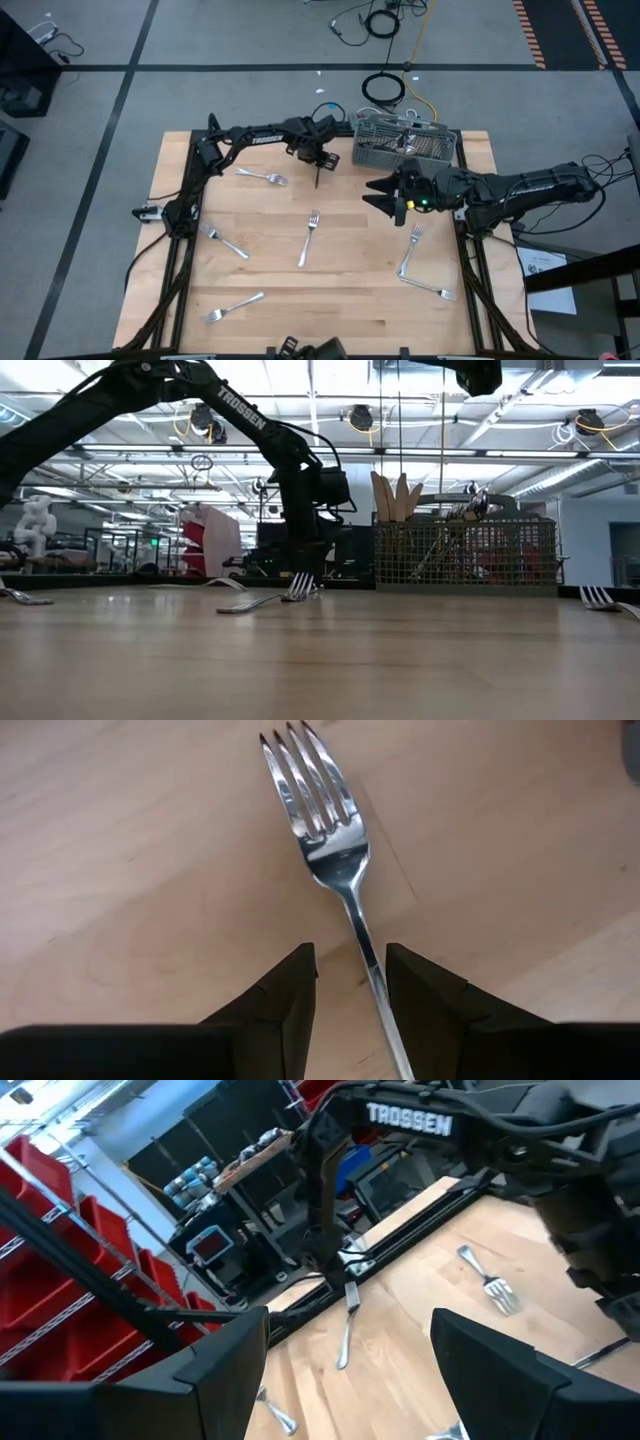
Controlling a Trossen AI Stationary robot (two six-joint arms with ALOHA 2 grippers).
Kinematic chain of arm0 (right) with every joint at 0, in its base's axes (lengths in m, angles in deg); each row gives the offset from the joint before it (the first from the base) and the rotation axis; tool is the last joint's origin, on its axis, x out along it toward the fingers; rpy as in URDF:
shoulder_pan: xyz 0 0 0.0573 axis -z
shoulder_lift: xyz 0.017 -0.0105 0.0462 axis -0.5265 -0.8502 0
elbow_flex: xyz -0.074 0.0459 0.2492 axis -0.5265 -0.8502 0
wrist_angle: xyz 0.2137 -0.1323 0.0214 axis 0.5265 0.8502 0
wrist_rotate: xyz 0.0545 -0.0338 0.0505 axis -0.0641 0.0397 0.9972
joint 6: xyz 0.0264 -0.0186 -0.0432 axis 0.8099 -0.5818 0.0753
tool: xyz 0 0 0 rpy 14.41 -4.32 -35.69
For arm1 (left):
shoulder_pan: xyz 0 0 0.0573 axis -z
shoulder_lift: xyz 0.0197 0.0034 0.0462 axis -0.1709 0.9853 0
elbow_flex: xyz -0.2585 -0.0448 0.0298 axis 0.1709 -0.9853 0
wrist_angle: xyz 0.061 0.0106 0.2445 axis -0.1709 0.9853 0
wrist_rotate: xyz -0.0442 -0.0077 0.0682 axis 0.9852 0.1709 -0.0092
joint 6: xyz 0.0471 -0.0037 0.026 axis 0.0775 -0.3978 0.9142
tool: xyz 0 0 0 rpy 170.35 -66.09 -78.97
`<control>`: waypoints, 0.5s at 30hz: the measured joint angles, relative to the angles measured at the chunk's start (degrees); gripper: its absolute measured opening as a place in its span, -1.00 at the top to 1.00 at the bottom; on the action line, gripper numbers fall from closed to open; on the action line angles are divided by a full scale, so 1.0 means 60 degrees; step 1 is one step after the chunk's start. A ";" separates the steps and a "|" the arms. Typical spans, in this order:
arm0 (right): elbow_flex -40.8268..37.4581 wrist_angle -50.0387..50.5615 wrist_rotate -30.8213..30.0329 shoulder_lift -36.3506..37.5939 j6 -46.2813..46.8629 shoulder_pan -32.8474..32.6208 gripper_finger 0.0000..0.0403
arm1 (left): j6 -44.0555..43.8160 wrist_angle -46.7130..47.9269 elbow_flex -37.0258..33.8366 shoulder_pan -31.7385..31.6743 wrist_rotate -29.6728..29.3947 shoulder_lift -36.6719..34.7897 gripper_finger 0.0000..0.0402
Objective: Sort silverware
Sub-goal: Put the silver fork into the silverware basket
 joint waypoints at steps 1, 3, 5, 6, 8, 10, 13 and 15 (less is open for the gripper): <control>0.0000 -0.0004 0.0001 0.0000 -0.0009 -0.0057 -0.34 | 0.0100 0.0034 0.0000 0.0003 0.0004 0.0000 0.35; 0.0000 0.0006 0.0001 0.0000 -0.0005 -0.0166 -0.34 | 0.0201 0.0088 0.0000 0.0072 -0.0027 0.0000 0.35; 0.0000 -0.0001 0.0000 0.0000 0.0020 -0.0269 -0.34 | 0.0274 0.0180 0.0000 0.0154 -0.0141 0.0000 0.35; 0.0000 -0.0019 0.0000 0.0000 0.0020 -0.0312 -0.34 | 0.0339 0.0232 0.0000 0.0181 -0.0175 0.0000 0.35; 0.0000 -0.0036 -0.0011 0.0000 0.0023 -0.0399 -0.34 | 0.0493 0.0330 0.0000 0.0215 -0.0147 0.0000 0.35; 0.0000 -0.0036 -0.0034 0.0000 0.0057 -0.0465 -0.34 | 0.0592 0.0578 0.0000 0.0264 -0.0095 0.0000 0.35; 0.0000 -0.0036 -0.0043 0.0000 0.0089 -0.0536 -0.34 | 0.1115 0.1048 0.0000 0.0381 -0.0112 0.0000 0.34; 0.0000 -0.0036 -0.0043 0.0000 0.0140 -0.0567 -0.34 | 0.1294 0.1399 0.0000 0.0425 -0.0210 -0.0004 0.34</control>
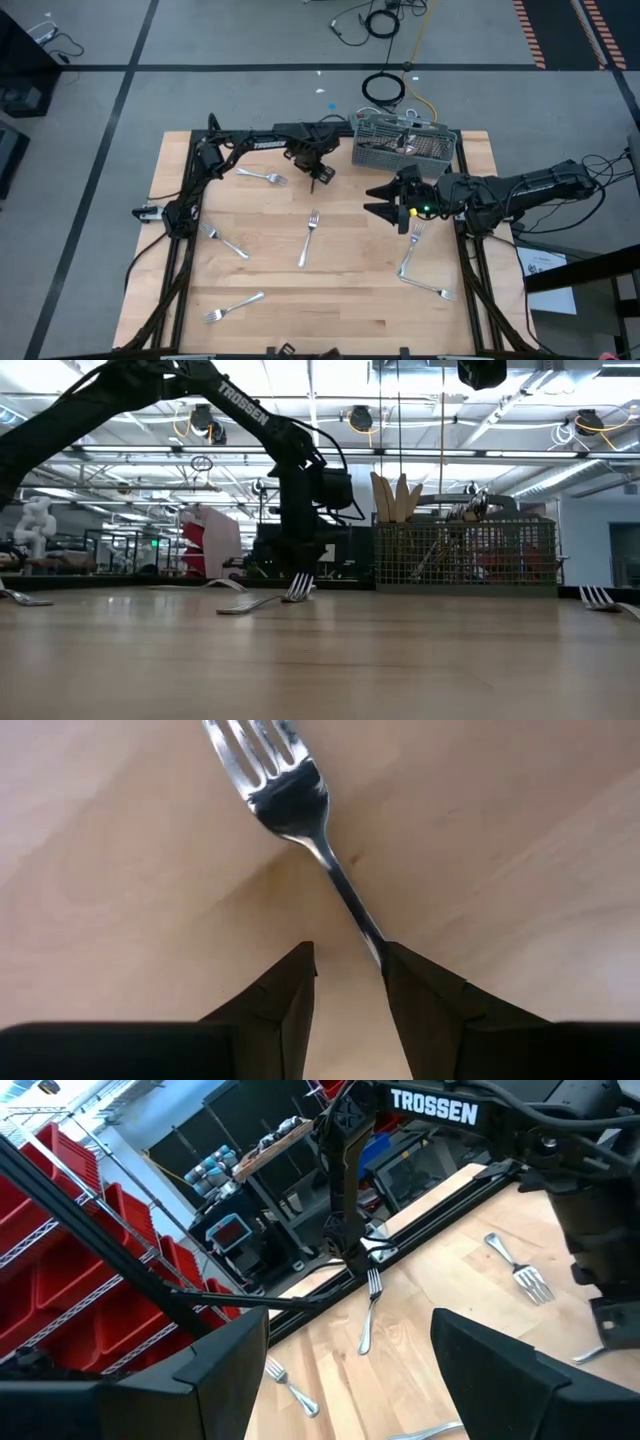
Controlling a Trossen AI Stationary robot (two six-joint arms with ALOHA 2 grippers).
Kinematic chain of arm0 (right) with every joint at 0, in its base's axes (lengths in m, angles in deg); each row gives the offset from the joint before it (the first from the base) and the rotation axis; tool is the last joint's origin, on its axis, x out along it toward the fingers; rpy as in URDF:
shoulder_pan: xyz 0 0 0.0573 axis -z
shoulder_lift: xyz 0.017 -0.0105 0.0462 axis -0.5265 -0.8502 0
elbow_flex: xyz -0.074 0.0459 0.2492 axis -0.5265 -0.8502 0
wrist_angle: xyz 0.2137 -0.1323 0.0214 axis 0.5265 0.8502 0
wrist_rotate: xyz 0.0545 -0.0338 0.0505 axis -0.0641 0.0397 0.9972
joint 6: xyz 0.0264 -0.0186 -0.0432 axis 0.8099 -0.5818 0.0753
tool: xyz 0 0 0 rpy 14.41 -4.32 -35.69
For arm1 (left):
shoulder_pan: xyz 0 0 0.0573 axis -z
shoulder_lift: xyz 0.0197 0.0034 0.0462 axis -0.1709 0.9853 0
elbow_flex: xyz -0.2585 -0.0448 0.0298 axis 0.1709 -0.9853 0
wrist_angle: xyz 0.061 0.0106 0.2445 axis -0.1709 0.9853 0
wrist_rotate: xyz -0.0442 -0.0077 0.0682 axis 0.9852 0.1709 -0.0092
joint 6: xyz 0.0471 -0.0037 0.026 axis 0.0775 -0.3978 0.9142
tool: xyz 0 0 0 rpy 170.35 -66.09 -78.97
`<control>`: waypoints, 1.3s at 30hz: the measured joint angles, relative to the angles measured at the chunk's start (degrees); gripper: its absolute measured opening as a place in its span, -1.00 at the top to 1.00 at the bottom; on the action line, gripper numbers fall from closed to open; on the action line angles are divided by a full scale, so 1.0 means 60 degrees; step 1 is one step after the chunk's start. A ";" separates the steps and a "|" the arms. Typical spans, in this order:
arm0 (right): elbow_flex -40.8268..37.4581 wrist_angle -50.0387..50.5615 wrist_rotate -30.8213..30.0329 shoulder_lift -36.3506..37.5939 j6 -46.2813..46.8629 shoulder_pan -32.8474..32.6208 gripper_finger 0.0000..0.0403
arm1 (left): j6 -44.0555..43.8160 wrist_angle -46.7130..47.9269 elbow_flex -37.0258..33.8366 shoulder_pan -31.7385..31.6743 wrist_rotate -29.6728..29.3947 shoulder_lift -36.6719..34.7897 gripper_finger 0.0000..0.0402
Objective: Sort silverware
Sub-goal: Put the silver fork into the silverware basket
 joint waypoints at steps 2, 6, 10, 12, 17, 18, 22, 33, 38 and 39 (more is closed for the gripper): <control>0.0000 0.0000 0.0000 0.0000 0.0023 -0.0023 -0.34 | 0.0014 0.0193 0.0000 -0.0015 -0.0003 -0.0004 0.34; 0.0000 0.0000 0.0000 0.0000 0.0039 -0.0023 -0.34 | 0.0319 0.0575 0.0007 -0.0031 -0.0146 -0.0023 0.34; 0.0000 0.0007 0.0000 0.0000 0.0066 -0.0023 -0.34 | 0.0790 0.1181 -0.0011 0.0033 -0.0589 -0.0203 0.34; 0.0000 0.0011 0.0000 0.0000 0.0055 -0.0023 -0.34 | 0.0921 0.1165 -0.0011 0.0106 -0.0644 -0.0412 0.34; 0.0000 0.0033 0.0000 0.0000 -0.0051 -0.0016 -0.34 | 0.0918 0.0401 -0.0004 0.0345 -0.1085 -0.0907 0.34; 0.0000 0.0033 0.0000 0.0000 -0.0057 -0.0016 -0.34 | 0.0919 0.0181 -0.0004 0.0361 -0.1165 -0.0914 0.34; 0.0000 0.0069 0.0000 0.0000 -0.0058 -0.0016 -0.34 | 0.0525 0.0059 -0.0020 0.0111 -0.0992 -0.0796 0.34; 0.0000 0.0117 0.0036 0.0000 0.0026 -0.0016 -0.34 | 0.0155 -0.0700 -0.0828 -0.0494 0.0100 -0.0523 0.34; 0.0000 0.0131 0.0018 0.0000 0.0030 -0.0016 -0.34 | -0.0052 -0.1083 -0.1200 -0.0612 0.0339 -0.0420 0.34; 0.0000 0.0141 0.0004 0.0000 0.0030 -0.0016 -0.34 | -0.0001 -0.1093 -0.1227 -0.0608 0.0338 -0.0416 0.34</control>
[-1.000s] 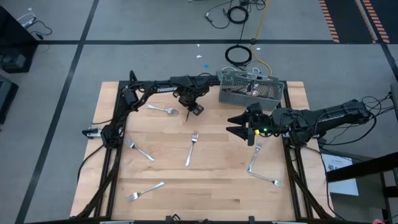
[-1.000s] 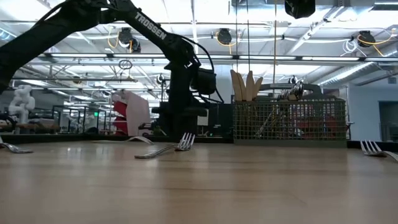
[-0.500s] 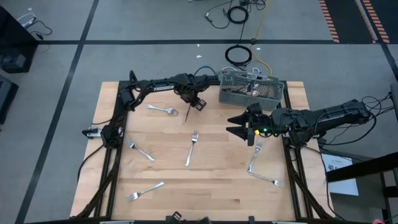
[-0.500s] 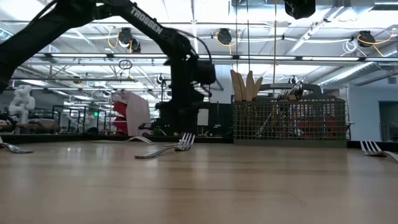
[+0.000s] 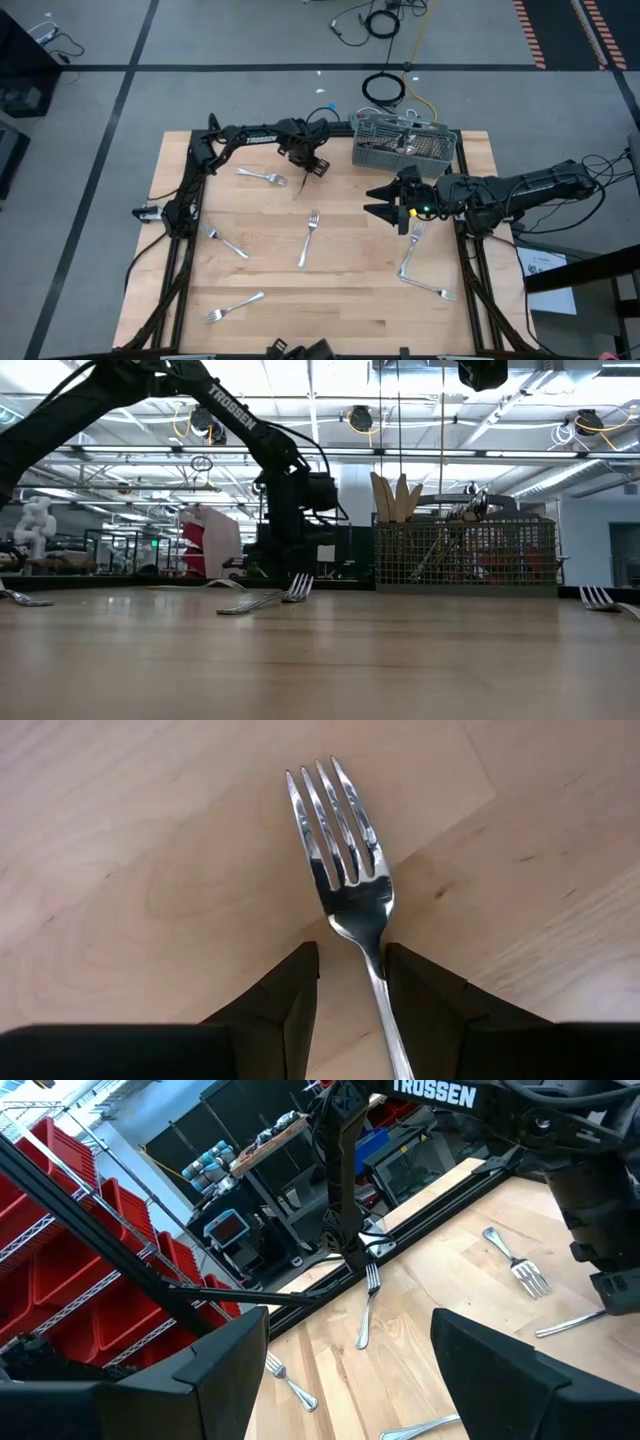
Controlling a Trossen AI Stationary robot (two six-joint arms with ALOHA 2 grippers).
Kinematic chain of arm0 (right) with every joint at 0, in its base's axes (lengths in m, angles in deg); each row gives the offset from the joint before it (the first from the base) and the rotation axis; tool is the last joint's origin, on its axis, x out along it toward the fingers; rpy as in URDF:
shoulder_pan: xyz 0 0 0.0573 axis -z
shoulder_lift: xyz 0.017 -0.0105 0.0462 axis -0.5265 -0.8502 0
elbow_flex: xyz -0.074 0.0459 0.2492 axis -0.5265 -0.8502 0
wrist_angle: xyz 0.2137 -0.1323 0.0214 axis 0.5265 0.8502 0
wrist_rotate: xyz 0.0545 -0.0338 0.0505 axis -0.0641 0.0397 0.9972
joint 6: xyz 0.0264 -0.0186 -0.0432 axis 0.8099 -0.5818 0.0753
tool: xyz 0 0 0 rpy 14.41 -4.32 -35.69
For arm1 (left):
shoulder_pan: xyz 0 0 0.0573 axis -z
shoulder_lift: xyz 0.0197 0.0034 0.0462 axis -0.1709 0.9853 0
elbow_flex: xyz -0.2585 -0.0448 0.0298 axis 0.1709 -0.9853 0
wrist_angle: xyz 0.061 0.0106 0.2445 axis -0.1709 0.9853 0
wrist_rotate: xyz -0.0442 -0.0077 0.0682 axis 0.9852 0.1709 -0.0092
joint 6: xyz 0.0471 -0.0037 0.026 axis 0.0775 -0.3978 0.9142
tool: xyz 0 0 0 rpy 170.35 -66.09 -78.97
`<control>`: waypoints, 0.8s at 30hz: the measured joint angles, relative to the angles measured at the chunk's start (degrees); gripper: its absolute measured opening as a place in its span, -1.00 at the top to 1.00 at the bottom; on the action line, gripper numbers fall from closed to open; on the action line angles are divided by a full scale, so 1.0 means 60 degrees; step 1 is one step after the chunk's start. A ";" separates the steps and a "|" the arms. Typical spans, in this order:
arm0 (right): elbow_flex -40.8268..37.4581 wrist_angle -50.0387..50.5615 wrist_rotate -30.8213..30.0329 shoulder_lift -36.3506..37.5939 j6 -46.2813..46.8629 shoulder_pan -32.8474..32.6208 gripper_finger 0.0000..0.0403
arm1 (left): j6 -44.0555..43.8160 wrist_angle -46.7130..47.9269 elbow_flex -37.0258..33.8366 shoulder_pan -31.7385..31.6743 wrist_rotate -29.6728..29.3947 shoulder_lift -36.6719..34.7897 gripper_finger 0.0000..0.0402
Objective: Sort silverware
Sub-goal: Put the silver fork into the silverware basket
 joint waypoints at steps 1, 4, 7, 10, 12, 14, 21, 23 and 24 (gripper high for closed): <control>0.0000 0.0007 -0.0002 0.0000 0.0002 0.0000 -0.34 | 0.0075 -0.0025 -0.0023 0.0019 0.0000 0.0005 0.35; 0.0000 0.0012 -0.0004 0.0000 0.0004 0.0000 -0.34 | 0.0201 -0.0173 -0.0061 0.0103 -0.0260 0.0019 0.39; 0.0000 0.0016 -0.0040 0.0000 -0.0001 0.0004 -0.34 | 0.0265 -0.0274 -0.0078 0.0166 -0.0342 0.0034 0.51; 0.0000 0.0025 -0.0044 0.0000 -0.0050 0.0004 -0.34 | 0.0504 -0.0257 -0.0085 0.0271 -0.0596 0.0045 0.68; 0.0000 0.0029 -0.0045 0.0000 -0.0152 0.0004 -0.34 | 0.0680 -0.0249 -0.0081 0.0338 -0.0860 0.0049 0.79; 0.0000 0.0042 -0.0047 0.0000 -0.0186 0.0015 -0.34 | 0.0779 -0.0207 -0.0078 0.0349 -0.0908 0.0052 0.90; 0.0000 0.0068 -0.0043 0.0000 -0.0352 0.0147 -0.34 | 0.1405 0.0256 -0.0116 0.0373 -0.0654 -0.0321 0.96; 0.0000 0.0067 -0.0033 0.0000 -0.0397 0.0177 -0.34 | 0.1492 0.0499 -0.0161 0.0452 -0.0567 -0.0555 0.96; 0.0000 0.0067 -0.0029 0.0000 -0.0410 0.0202 -0.34 | 0.1524 0.0448 -0.0161 0.0475 -0.0548 -0.0727 0.96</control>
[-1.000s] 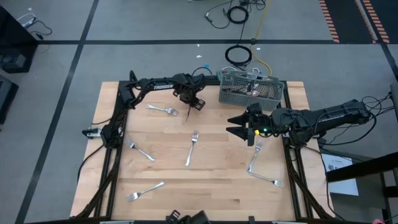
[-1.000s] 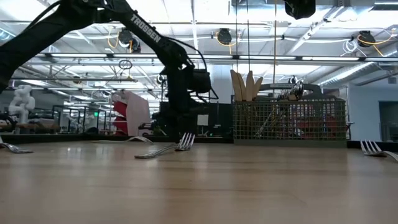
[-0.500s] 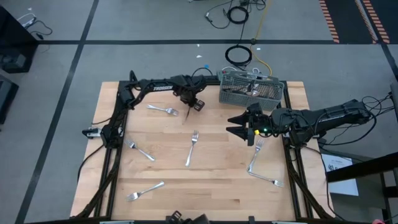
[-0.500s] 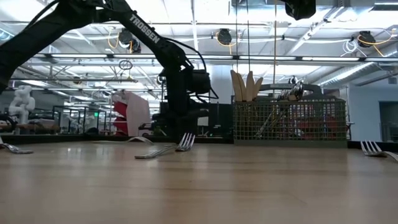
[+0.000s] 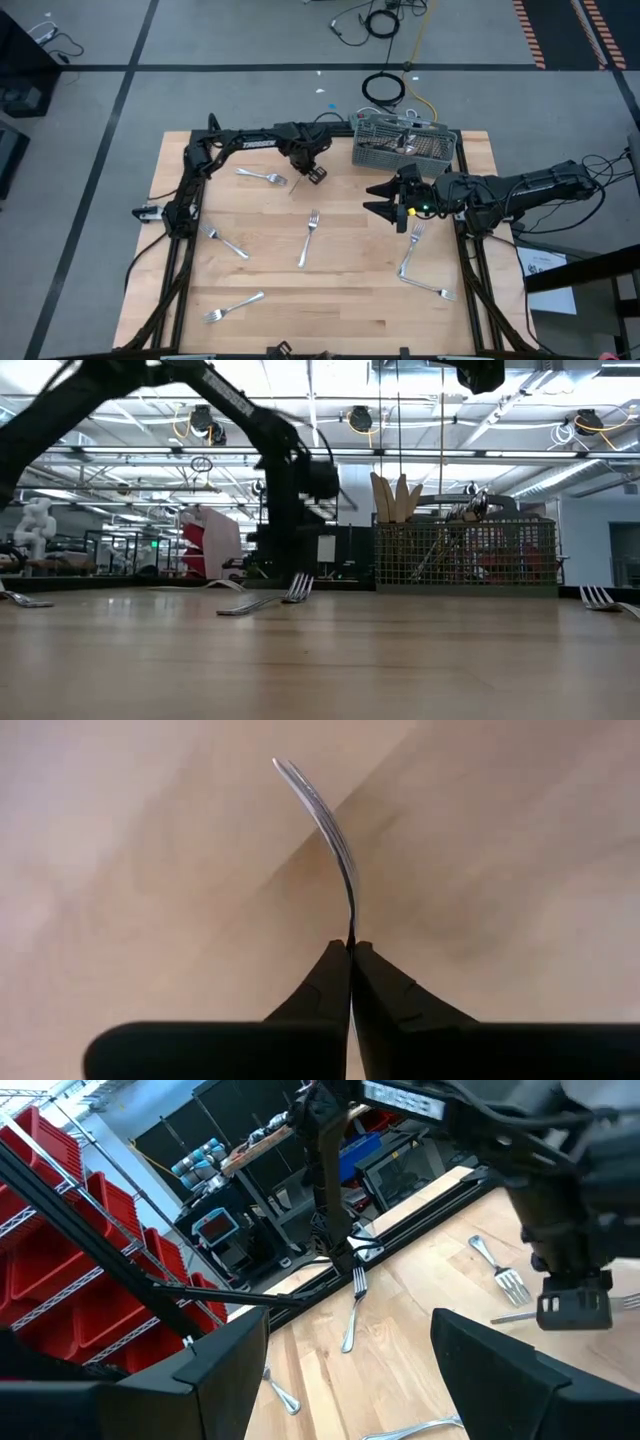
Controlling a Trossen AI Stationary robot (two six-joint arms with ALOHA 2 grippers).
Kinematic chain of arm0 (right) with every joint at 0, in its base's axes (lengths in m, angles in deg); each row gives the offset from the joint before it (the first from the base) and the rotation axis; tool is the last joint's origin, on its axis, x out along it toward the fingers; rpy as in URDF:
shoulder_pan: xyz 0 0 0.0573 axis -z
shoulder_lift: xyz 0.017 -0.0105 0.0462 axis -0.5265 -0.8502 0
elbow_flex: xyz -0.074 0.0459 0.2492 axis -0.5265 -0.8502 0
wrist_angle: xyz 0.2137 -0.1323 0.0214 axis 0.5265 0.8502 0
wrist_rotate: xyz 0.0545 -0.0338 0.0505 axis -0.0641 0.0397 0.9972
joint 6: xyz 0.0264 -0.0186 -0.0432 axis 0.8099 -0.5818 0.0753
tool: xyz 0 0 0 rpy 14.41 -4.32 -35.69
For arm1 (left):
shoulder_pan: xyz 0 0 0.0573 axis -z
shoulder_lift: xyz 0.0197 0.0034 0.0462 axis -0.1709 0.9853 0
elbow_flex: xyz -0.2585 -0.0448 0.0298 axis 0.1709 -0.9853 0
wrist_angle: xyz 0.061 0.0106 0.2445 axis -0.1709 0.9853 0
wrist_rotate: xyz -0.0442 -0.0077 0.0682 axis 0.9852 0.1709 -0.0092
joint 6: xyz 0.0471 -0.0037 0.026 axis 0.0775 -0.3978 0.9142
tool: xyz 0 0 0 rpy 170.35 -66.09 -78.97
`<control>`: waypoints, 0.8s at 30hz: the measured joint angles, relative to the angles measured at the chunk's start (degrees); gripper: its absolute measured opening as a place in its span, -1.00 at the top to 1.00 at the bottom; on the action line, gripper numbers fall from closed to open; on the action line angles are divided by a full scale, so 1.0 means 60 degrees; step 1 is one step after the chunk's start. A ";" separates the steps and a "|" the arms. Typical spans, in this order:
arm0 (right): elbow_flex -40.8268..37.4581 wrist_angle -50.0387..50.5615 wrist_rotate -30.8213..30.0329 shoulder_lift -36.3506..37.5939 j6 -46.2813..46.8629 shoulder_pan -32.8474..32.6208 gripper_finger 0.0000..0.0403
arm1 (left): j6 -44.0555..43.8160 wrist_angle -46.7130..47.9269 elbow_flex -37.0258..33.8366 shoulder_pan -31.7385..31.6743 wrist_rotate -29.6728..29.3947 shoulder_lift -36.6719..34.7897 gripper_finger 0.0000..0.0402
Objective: Sort silverware
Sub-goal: Put the silver fork into the silverware basket
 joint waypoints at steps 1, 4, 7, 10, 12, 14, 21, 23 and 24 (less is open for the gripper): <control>0.0000 0.0000 0.0000 0.0000 -0.0013 0.0016 -0.34 | 0.0038 -0.0047 0.0006 0.0010 0.0093 -0.0206 0.96; 0.0000 0.0000 0.0021 0.0000 -0.0020 0.0069 -0.34 | 0.0238 -0.0167 0.0051 0.0018 0.0625 -0.0808 0.97; 0.0000 0.0005 0.0022 0.0000 -0.0021 0.0075 -0.34 | 0.0424 -0.0285 0.0033 0.0048 0.1169 -0.1336 0.97; 0.0000 0.0124 0.0025 0.0082 -0.0096 0.0075 -0.34 | 0.0463 -0.0848 0.0044 0.0085 0.1607 -0.2084 0.97; 0.0000 0.0292 0.0013 0.0271 -0.0106 0.0075 -0.34 | 0.0375 -0.1461 0.0051 0.0116 0.1733 -0.2525 0.97; -0.0004 0.0451 -0.0062 0.0513 -0.0131 0.0075 -0.34 | 0.0185 -0.2238 0.0051 0.0185 0.1825 -0.2854 0.97; -0.0004 0.0650 -0.0768 0.1610 -0.0353 0.0067 -0.34 | -0.0046 -0.6398 0.0071 0.0583 0.2682 -0.3471 0.97; -0.0004 0.0656 -0.0788 0.1884 -0.0419 0.0067 -0.34 | -0.0051 -0.7612 0.0058 0.0782 0.2668 -0.3434 0.97; -0.0004 0.0650 -0.0790 0.1972 -0.0450 0.0067 -0.34 | -0.0048 -0.8285 0.0065 0.0883 0.2612 -0.3347 0.97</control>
